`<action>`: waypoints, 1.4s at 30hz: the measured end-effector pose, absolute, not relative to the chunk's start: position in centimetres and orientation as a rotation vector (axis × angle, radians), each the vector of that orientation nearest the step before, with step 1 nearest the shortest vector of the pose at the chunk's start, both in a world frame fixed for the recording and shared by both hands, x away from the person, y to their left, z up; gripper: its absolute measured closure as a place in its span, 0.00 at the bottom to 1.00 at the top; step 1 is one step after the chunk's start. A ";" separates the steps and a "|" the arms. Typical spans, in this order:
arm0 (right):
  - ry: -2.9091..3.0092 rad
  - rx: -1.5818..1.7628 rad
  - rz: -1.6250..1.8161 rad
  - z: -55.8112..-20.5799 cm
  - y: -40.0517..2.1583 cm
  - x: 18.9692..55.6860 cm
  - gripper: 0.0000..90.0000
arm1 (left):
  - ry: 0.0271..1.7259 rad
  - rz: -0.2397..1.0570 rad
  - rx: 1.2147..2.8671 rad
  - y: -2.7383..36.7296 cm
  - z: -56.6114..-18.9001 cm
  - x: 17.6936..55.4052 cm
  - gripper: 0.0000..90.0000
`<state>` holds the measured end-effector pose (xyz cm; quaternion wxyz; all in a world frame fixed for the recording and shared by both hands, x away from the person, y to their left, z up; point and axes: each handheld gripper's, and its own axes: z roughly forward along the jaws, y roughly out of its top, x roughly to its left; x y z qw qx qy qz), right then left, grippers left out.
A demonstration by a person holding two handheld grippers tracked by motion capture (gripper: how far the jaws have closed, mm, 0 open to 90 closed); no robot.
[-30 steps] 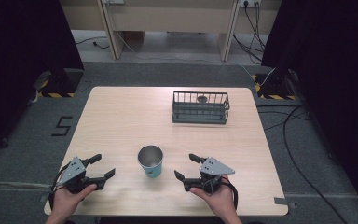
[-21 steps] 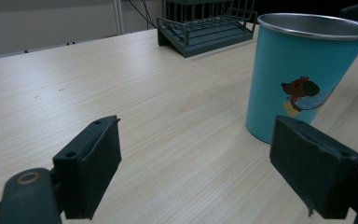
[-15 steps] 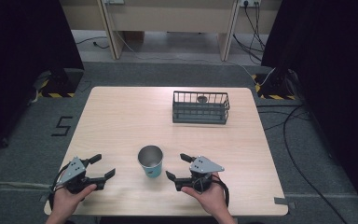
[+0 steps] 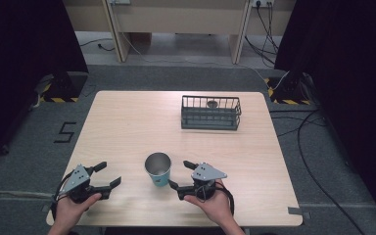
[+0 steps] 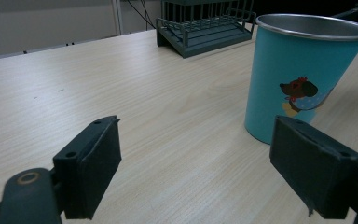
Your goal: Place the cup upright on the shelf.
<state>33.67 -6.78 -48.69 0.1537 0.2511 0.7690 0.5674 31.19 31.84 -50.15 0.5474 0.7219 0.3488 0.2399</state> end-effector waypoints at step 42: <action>2.273 0.676 1.654 -50.1 -2.7 35.7 0.17 | 0.820 0.566 1.714 31.7 -50.1 31.2 0.18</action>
